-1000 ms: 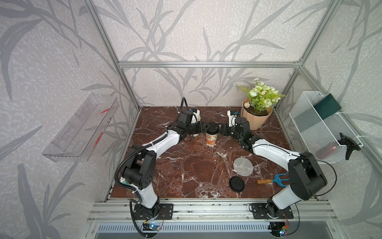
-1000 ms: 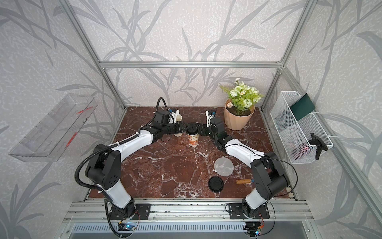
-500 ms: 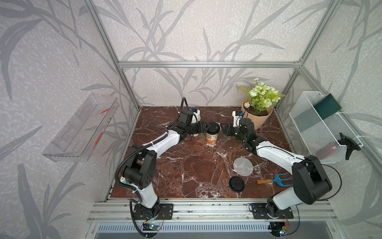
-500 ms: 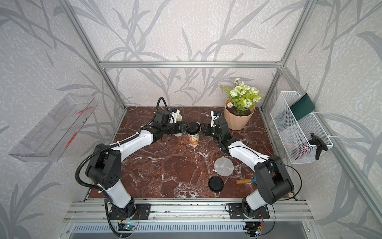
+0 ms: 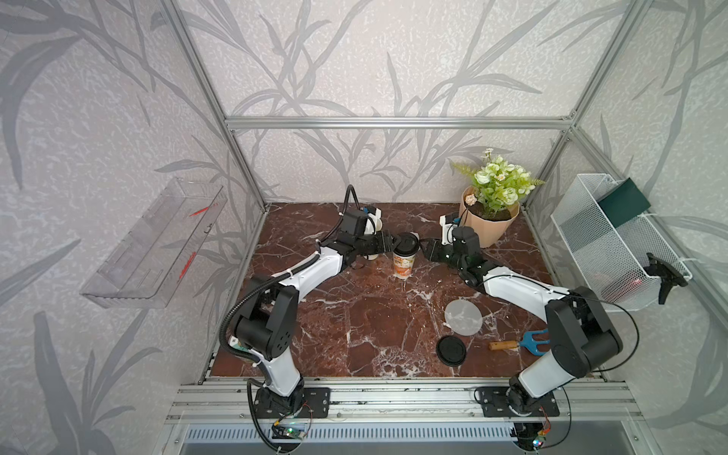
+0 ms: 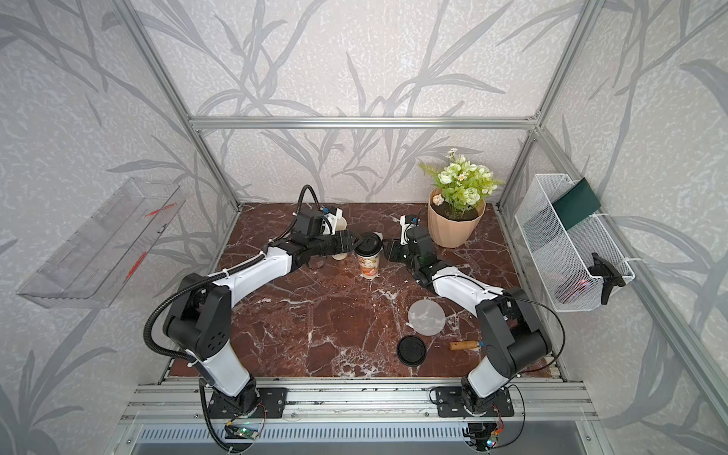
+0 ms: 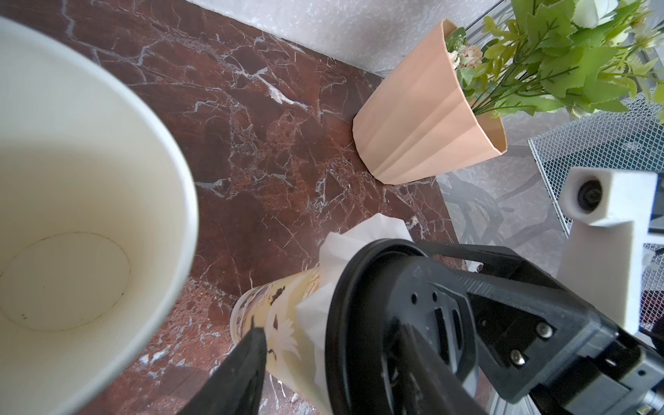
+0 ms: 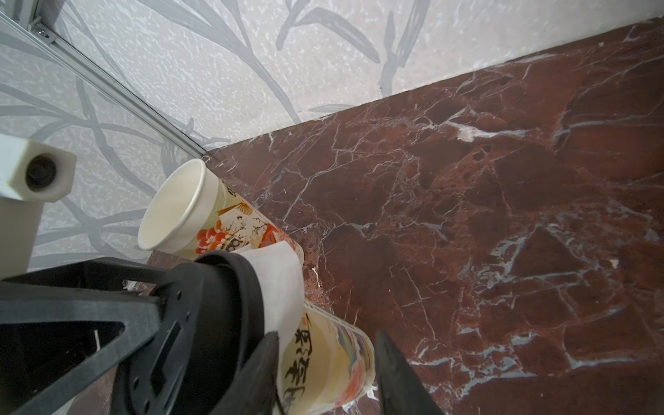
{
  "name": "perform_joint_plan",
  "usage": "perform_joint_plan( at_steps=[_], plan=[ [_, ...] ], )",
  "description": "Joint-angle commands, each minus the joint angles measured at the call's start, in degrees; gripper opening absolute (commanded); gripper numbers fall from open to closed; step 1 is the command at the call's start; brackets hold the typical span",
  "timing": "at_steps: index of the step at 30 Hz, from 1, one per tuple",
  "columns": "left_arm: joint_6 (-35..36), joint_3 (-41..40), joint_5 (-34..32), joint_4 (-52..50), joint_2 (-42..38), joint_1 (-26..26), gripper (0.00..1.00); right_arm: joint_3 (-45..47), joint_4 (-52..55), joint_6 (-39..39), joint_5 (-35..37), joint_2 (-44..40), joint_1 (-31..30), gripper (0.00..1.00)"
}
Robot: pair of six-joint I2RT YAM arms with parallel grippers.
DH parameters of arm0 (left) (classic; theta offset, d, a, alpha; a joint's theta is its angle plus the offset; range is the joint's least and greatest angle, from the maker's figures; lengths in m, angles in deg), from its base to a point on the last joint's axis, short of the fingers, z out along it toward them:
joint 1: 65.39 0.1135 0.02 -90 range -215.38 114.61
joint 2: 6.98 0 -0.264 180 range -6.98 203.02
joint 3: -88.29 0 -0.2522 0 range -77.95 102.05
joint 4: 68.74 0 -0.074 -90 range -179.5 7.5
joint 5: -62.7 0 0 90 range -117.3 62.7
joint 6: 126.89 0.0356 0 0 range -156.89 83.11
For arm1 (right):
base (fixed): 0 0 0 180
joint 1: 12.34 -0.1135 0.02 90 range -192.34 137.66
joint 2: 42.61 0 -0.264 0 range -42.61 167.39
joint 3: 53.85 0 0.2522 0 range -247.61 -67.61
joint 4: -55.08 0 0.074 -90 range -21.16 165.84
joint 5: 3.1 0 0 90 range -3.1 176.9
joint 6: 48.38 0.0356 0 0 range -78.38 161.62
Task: Put the leak-proof paper on the milk tea cups
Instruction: Secure the cup lid on the cup.
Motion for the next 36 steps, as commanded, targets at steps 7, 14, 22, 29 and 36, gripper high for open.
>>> perform_joint_plan(
  at_steps=[7,14,22,29,36],
  plan=[
    [2.6,-2.6,-3.1,-12.3,4.4,0.1,0.59,-2.9,2.4,-2.7,3.8,-4.1,-0.1,0.45],
    [2.6,-2.7,-3.1,-12.2,4.5,0.1,0.59,-4.1,2.1,-2.8,3.3,-1.7,-1.1,0.45],
    [2.9,-2.4,-3.2,-12.7,4.5,0.1,0.59,-3.5,0.5,-2.7,2.4,1.5,-2.4,0.45],
    [2.8,-2.3,-2.8,-12.4,4.9,0.2,0.59,-1.8,4.6,-7.8,7.9,2.9,-6.1,0.44],
    [2.3,-3.8,-2.5,-10.9,5.6,0.0,0.59,3.9,10.6,-10.9,17.9,4.9,-11.7,0.44]
  ],
)
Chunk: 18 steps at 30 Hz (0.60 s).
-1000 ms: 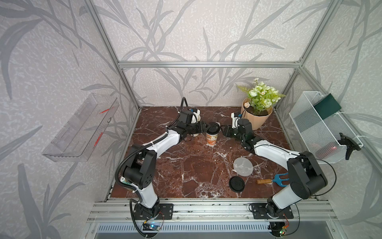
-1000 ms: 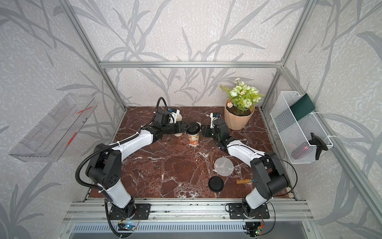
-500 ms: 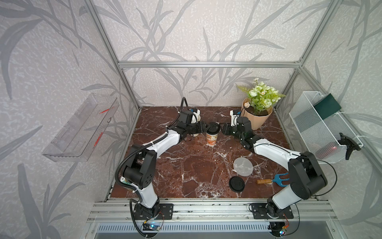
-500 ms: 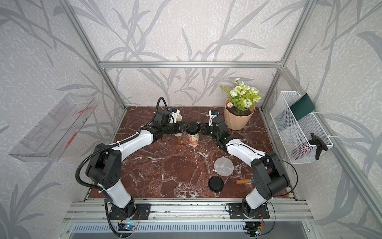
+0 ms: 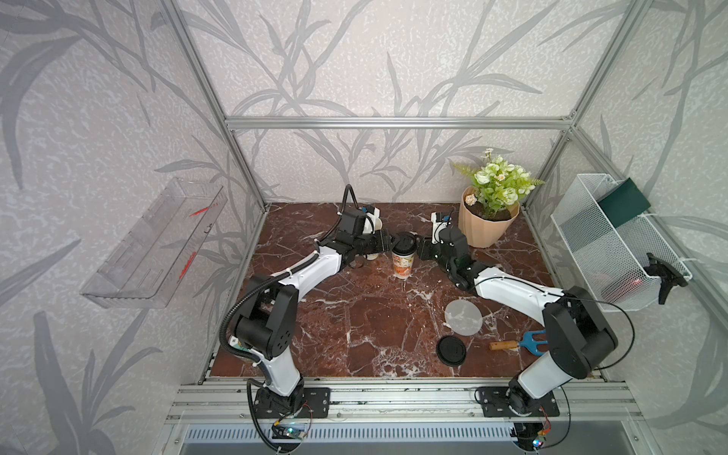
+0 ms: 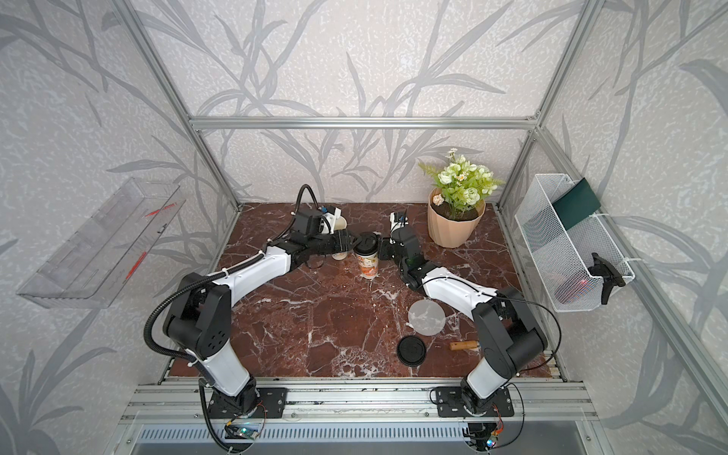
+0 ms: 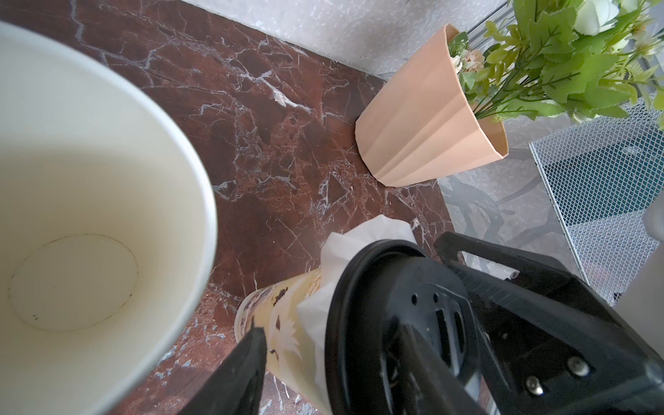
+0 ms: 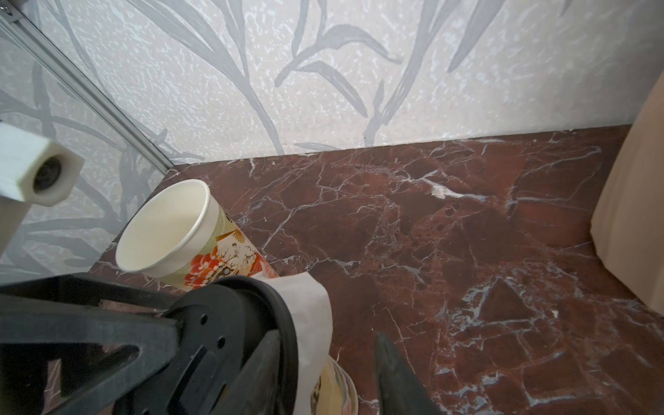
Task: Put the leak-proof paper on the milk tea cups
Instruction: Secure the cup lid on the cup.
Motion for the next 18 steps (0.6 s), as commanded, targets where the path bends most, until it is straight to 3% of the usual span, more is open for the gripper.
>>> perform_joint_plan(
  at_steps=[1,12,18],
  plan=[
    [2.3,-4.1,-3.1,-10.9,5.4,-0.6,0.59,6.3,12.0,-3.1,0.3,4.4,-4.0,0.45],
    [1.7,-6.1,-3.0,-9.6,5.8,-0.7,0.59,13.0,6.3,-1.3,-0.4,8.6,-7.1,0.44],
    [1.9,-6.1,-3.1,-10.0,5.4,-0.8,0.59,12.7,5.7,-2.1,0.8,5.6,-7.6,0.44]
  ],
)
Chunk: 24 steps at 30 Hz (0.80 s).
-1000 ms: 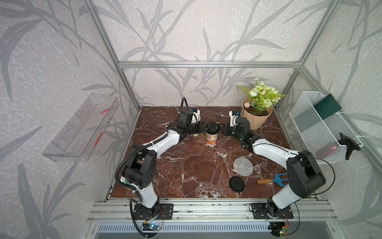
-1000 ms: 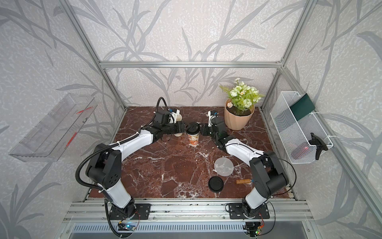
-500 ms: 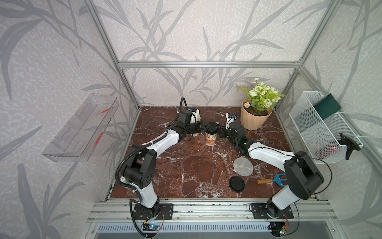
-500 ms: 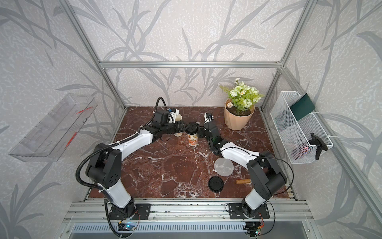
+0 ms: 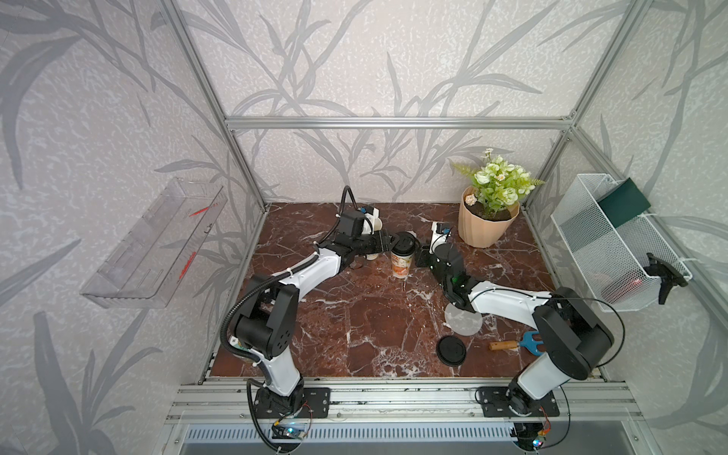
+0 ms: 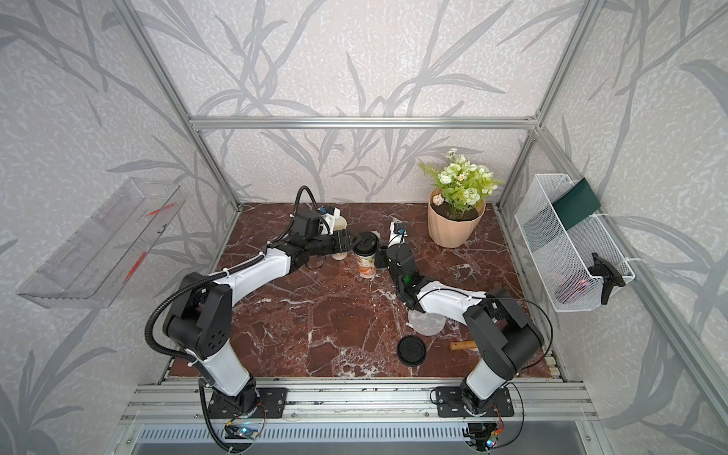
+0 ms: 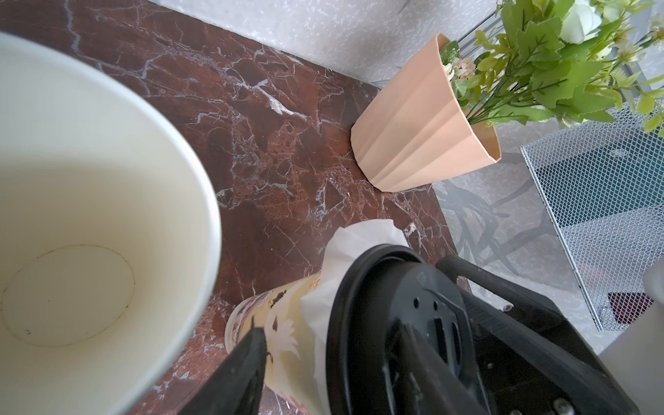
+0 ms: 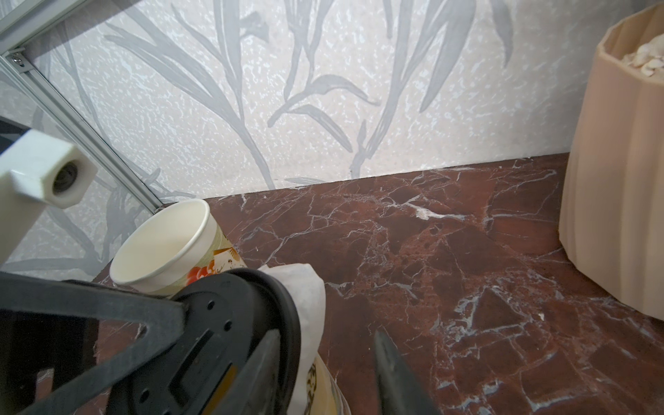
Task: Put the leak-proof paper on the milk tea cups
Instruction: Secure the cup lid on the cup.
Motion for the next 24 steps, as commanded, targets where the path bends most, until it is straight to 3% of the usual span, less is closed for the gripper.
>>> perform_joint_plan(
  at_steps=[1,12,24],
  plan=[
    [2.1,-4.2,-3.6,-13.8,5.3,-1.0,0.59,3.7,21.7,-3.4,-7.8,2.8,-3.5,0.44],
    [2.6,-3.1,-3.5,-15.1,5.2,-0.9,0.59,-11.7,33.3,-8.6,-9.3,-4.2,-0.9,0.47],
    [2.7,-2.4,-3.2,-15.8,4.7,-0.9,0.59,-15.2,35.2,-8.9,-13.1,-5.5,2.3,0.49]
  ],
)
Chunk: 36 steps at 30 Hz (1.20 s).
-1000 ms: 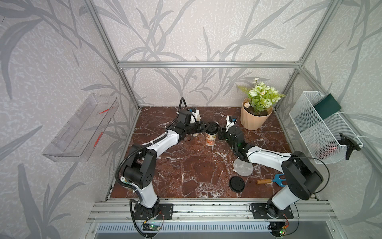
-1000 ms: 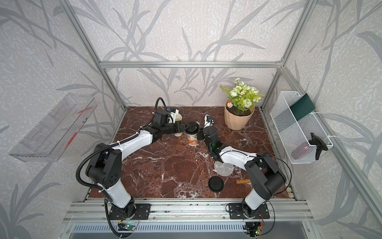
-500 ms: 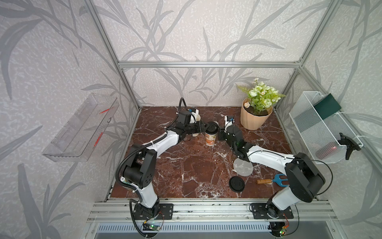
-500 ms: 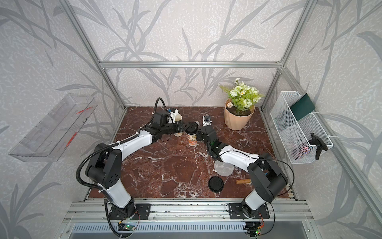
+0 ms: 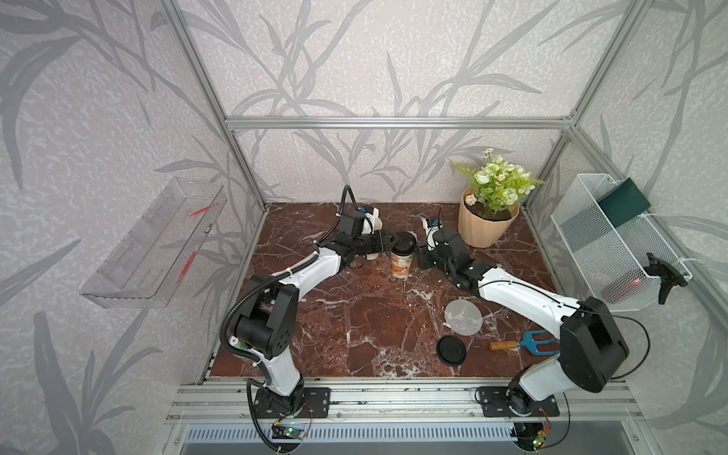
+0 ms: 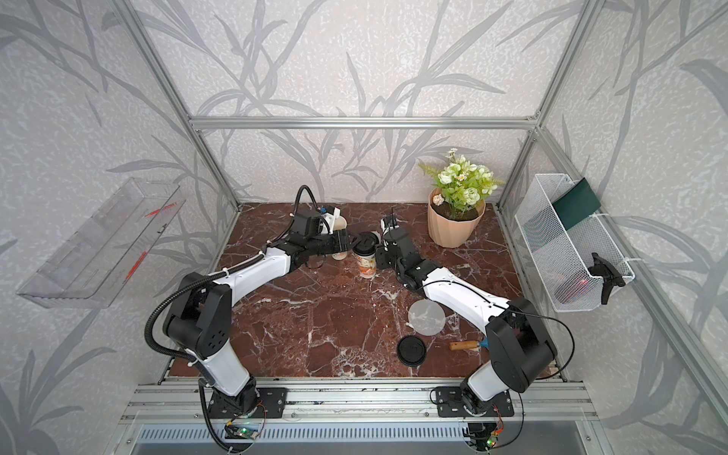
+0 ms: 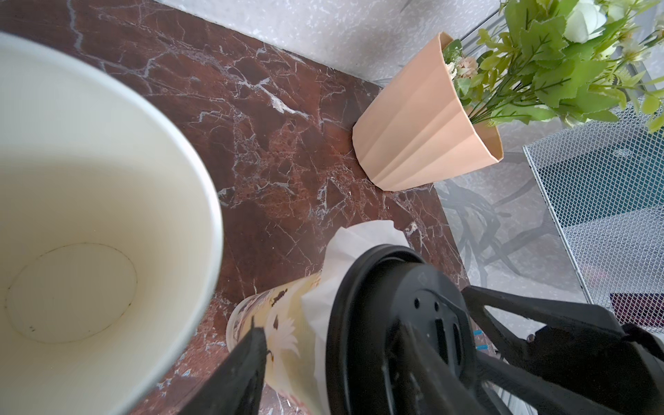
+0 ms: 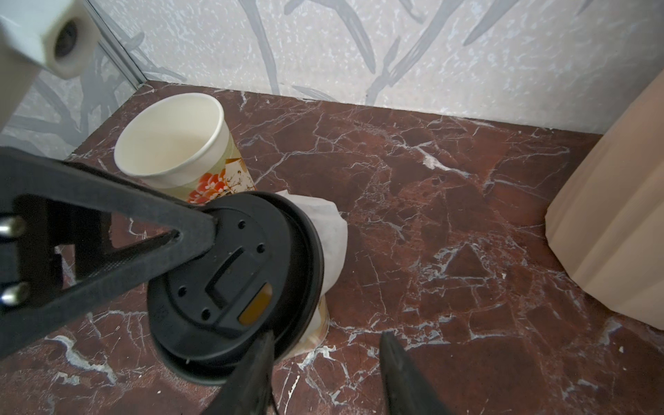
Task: Put the leak-proof paper on the milk tea cups
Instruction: Secure the cup lid on the cup.
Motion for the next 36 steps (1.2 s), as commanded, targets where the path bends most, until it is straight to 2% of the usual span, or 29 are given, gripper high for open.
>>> perform_joint_plan(
  at_steps=[1,15,23,27,30,36],
  plan=[
    [2.6,-3.1,-2.9,-14.4,4.9,-1.0,0.59,-1.9,0.9,0.2,-4.3,0.8,0.9,0.49],
    [3.1,-2.6,-2.9,-15.2,5.0,-1.0,0.59,-2.6,-6.2,1.4,-12.2,6.0,3.7,0.49],
    [3.5,-2.5,-2.5,-15.1,5.6,-1.1,0.59,-2.0,-7.1,1.5,-11.3,6.6,4.0,0.49],
    [3.3,-2.5,-2.4,-14.8,5.6,-1.0,0.59,-3.1,-4.0,1.2,-10.4,8.5,4.1,0.48],
    [3.3,-2.6,-2.1,-14.5,5.7,-1.0,0.59,-0.3,-3.8,1.0,-9.5,9.5,3.4,0.47],
    [2.8,-4.1,-2.1,-13.5,5.6,-1.0,0.59,11.5,-11.2,3.1,-7.2,7.1,1.4,0.46]
  ],
)
